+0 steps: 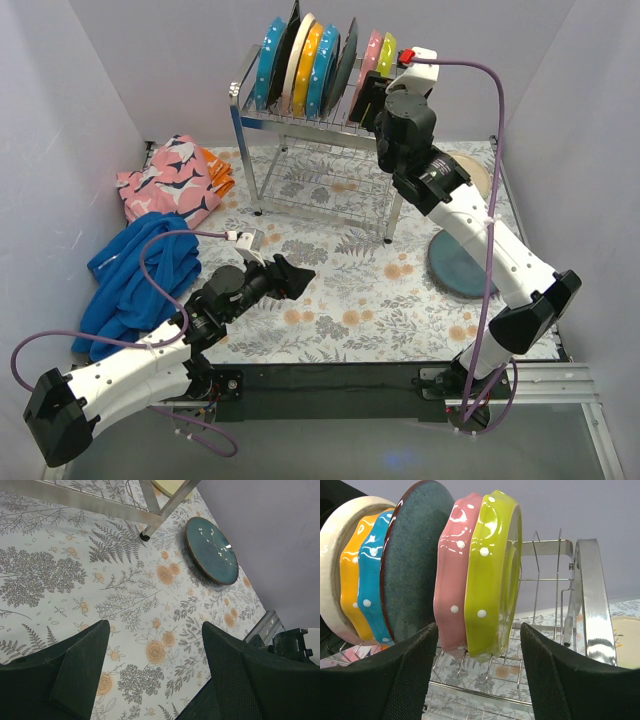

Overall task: Unload the plates from the dish rack
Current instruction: Unload the plate from the dish rack.

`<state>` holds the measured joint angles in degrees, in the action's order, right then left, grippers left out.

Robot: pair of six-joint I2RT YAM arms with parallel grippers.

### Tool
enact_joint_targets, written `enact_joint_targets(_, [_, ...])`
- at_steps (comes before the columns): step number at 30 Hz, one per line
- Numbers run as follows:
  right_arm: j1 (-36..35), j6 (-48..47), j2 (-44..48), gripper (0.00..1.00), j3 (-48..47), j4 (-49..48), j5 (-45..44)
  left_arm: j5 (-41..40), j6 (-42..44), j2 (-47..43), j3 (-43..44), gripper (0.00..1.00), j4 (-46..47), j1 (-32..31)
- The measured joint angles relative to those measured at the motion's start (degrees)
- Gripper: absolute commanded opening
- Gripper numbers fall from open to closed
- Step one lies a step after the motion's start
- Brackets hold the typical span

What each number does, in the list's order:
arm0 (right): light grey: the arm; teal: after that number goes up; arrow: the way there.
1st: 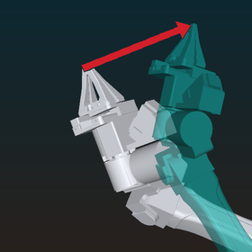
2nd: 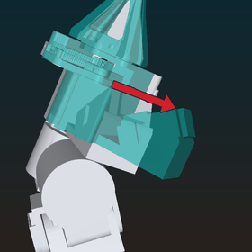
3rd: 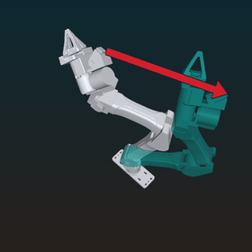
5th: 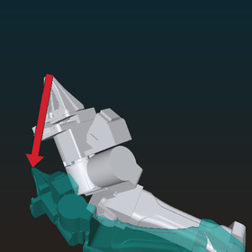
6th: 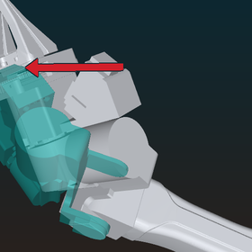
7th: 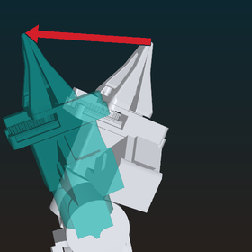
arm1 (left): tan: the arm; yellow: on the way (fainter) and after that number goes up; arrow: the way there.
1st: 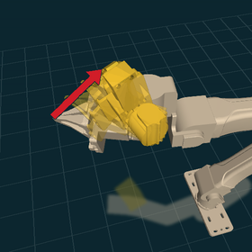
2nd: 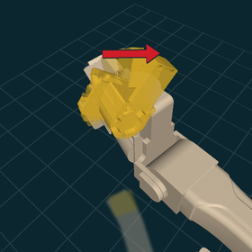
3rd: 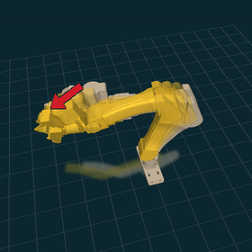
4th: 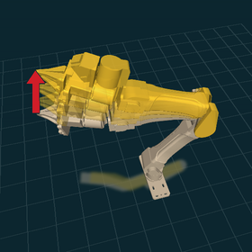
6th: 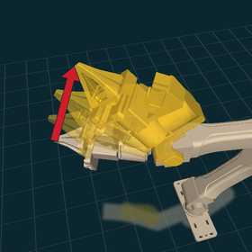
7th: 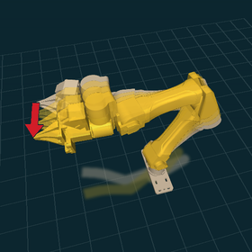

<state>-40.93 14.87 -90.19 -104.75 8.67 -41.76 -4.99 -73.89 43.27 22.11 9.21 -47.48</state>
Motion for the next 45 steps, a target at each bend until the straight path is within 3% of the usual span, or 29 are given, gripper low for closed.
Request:
enact_joint_targets(9, [-0.87,-2.62,-3.76,0.56,-1.92,-0.28,-7.96,0.02,-0.02,-0.37,0.0,0.73,0.0,0.0])
enact_joint_targets(19, [-2.58,-7.85,-10.91,0.53,-10.47,-1.11,-14.91,0.04,-0.02,-1.03,0.0,0.73,-0.02,0.0])
enact_joint_targets(30, [-2.99,-10.71,-14.29,0.52,-11.65,-1.16,-20.24,0.07,-0.04,-1.05,0.0,0.73,-0.04,0.0])
enact_joint_targets(36, [-3.15,-10.69,-14.88,0.35,-12.24,-1.16,-20.31,0.09,-0.04,-1.05,0.0,0.73,-0.07,0.0])
enact_joint_targets(41, [-3.17,-10.16,-15.21,0.03,-12.72,-1.18,-20.9,0.11,-0.04,-1.05,0.0,0.73,-0.04,0.0])
enact_joint_targets(45, [-3.21,-10.21,-15.21,0.01,-12.74,-1.31,-20.96,0.11,-0.04,-1.05,0.0,0.73,-0.04,0.0])
